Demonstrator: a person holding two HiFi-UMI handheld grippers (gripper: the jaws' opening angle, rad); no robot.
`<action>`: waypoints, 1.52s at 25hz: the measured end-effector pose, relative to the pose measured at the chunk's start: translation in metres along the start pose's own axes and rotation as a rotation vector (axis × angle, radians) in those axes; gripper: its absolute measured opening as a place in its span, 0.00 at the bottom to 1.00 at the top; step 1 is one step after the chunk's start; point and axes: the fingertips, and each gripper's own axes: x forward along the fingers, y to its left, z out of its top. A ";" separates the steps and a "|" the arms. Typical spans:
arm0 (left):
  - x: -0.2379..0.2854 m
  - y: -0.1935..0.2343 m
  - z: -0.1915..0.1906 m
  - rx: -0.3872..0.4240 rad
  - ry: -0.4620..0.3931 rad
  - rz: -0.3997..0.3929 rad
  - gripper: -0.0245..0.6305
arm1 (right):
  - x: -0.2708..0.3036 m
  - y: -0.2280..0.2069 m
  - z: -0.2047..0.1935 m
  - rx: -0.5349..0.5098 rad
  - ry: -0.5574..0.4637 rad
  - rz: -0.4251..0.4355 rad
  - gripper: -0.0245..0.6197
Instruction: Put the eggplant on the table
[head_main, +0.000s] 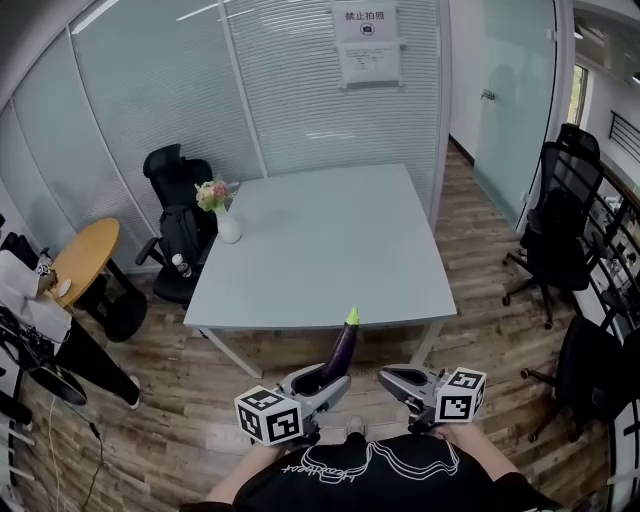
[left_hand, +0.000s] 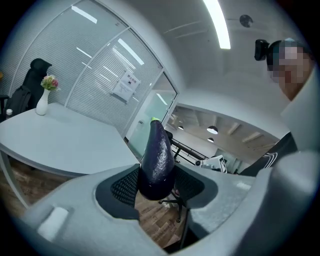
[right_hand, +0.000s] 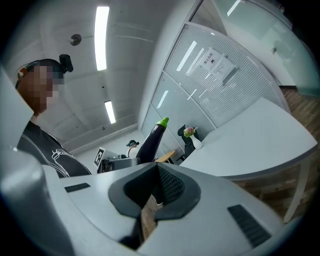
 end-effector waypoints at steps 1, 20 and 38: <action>0.007 0.010 0.004 -0.008 0.002 -0.002 0.37 | 0.006 -0.010 0.005 0.009 -0.001 -0.005 0.05; 0.094 0.193 0.102 -0.018 0.020 0.031 0.37 | 0.128 -0.174 0.091 0.037 0.042 -0.079 0.05; 0.102 0.269 0.123 -0.060 0.002 0.173 0.37 | 0.182 -0.227 0.108 0.072 0.092 -0.008 0.05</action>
